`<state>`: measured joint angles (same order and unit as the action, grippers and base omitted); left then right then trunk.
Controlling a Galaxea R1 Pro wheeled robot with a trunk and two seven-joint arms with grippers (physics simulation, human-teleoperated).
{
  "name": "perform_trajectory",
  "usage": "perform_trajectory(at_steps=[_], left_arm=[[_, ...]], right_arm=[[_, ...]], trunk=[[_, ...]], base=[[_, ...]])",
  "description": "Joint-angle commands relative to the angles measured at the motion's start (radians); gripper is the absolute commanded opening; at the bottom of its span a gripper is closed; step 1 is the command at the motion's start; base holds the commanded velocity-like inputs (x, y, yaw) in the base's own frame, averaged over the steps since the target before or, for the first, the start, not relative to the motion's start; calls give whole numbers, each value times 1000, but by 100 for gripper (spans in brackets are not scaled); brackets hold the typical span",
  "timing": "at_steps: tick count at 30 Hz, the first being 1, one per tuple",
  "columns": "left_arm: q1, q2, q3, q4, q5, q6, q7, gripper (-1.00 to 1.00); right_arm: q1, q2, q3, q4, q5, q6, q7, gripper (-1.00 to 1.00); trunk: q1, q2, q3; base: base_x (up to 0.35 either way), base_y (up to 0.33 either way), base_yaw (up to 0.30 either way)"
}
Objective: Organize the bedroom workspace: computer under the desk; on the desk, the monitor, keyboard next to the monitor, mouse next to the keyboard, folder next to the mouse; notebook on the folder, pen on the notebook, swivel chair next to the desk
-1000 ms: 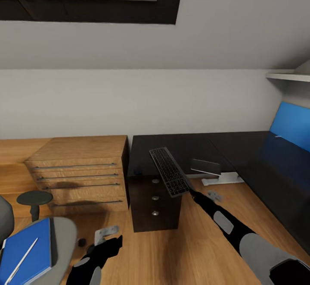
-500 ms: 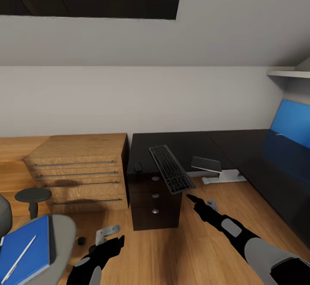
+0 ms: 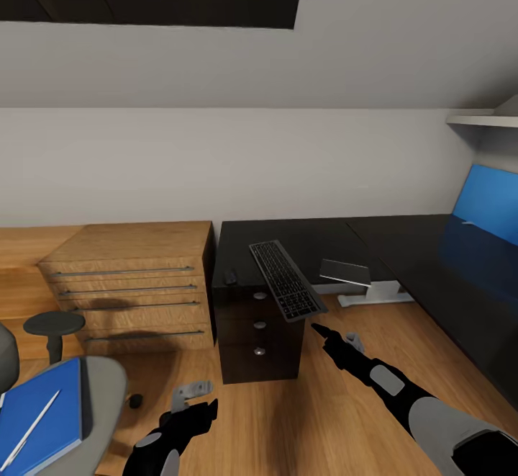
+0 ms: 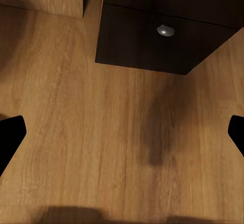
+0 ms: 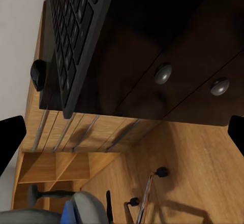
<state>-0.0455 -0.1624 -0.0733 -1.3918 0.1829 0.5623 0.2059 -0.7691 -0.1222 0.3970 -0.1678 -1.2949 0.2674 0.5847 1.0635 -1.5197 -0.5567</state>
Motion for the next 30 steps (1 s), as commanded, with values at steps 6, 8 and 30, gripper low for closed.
perform_trajectory(at_steps=[6,8,30], left_arm=[[-1,1,-1,0,11,4,8,100],[-1,2,0,7,10,4,7,100],[-1,3,0,17,10,5,7,100]], right_arm=[[-1,-1,4,2,-10,1,-1,100],[-1,-1,3,2,-10,-1,-1,100],[-1,-1,3,4,-11,-2,-3,100]], trunk=[[0,-1,-1],[0,-1,-1],[0,-1,-1]], base=[[133,0,0],[216,0,0],[115,31,0]])
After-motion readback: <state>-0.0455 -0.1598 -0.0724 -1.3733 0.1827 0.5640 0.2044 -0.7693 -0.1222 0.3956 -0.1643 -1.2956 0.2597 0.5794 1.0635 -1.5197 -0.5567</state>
